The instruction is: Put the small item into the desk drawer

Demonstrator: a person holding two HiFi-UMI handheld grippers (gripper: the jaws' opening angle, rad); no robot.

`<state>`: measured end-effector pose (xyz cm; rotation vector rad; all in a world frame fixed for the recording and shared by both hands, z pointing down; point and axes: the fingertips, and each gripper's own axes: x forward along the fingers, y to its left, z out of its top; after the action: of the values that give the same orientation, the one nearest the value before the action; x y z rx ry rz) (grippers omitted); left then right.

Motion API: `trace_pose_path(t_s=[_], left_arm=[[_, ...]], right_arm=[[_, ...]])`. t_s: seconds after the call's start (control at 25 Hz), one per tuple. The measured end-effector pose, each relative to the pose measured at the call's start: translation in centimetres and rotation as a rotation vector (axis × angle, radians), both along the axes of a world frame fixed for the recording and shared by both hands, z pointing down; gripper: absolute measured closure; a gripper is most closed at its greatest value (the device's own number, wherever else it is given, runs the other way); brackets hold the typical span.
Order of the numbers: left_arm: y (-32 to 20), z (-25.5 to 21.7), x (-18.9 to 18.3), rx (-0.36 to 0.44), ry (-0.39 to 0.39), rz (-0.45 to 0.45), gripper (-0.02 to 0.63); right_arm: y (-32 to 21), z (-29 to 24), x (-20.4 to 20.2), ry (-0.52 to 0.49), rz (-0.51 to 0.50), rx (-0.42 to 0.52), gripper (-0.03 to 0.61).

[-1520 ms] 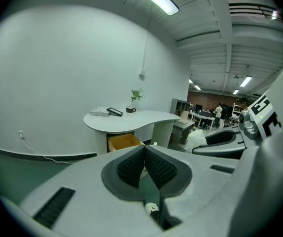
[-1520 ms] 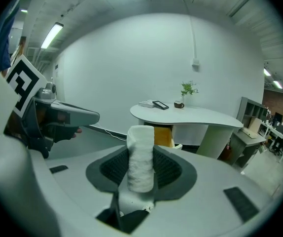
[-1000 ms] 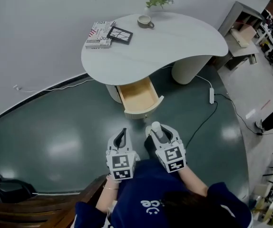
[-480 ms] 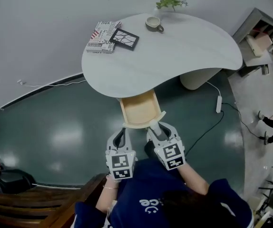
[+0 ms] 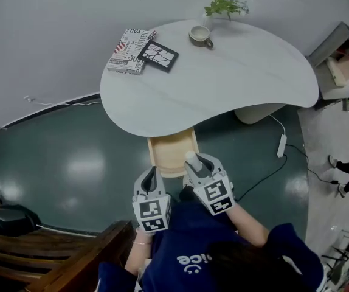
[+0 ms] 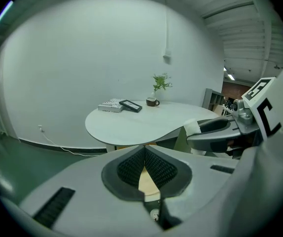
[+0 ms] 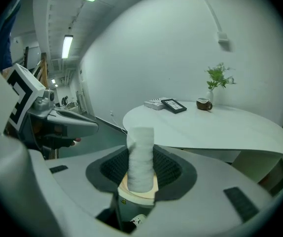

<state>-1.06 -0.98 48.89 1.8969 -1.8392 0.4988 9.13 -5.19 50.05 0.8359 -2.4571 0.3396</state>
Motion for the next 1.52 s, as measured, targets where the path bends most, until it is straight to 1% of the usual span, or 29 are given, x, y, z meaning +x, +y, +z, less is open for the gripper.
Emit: trace_pose_path(t_s=[0.12,0.32,0.44,0.56,0.76,0.84,1.0,1.28,1.4,1.52], left_arm=[[-0.8,0.0,-0.1,0.001,0.004,-0.029,0.609],[-2.1,-0.3,-0.9,-0.005,-0.019,-0.047,0.609],[-2.8,-0.4,-1.4,0.009,-0.019,-0.048,0.609],[-3.5,-0.4,-2.1,0.004,-0.017,-0.048,0.609],[-4.2,-0.7,-3.6,-0.003,-0.04,-0.036,0.609],[-4.2,-0.8,-4.3,-0.001,-0.039,-0.047,0.609],[-4.0,-0.7,-5.5,-0.015,-0.029,-0.07,0.609],[-3.3,0.4,-7.1,-0.035,-0.014,-0.105,0.609],[-2.9,1.1,-7.6,-0.058,-0.016,-0.112,0.609],[-2.7,1.3,-7.8,-0.063,-0.021,-0.118,0.609]], right_arm=[[-0.8,0.5,0.1,0.016,-0.027,-0.005,0.425],[-2.1,1.1,0.1,0.027,-0.032,-0.033,0.425],[-2.7,1.3,-0.3,0.04,-0.044,-0.04,0.425],[-2.9,1.7,-0.9,0.058,-0.058,-0.055,0.425],[-3.3,2.1,-2.2,0.097,-0.095,-0.057,0.425],[-3.4,2.5,-2.9,0.121,-0.119,-0.053,0.423],[-3.2,4.1,-4.0,0.203,-0.182,-0.033,0.425],[-2.9,7.2,-5.8,0.275,-0.272,-0.057,0.425],[-2.8,8.8,-6.1,0.315,-0.297,-0.067,0.423],[-2.7,10.2,-6.2,0.347,-0.318,-0.076,0.423]])
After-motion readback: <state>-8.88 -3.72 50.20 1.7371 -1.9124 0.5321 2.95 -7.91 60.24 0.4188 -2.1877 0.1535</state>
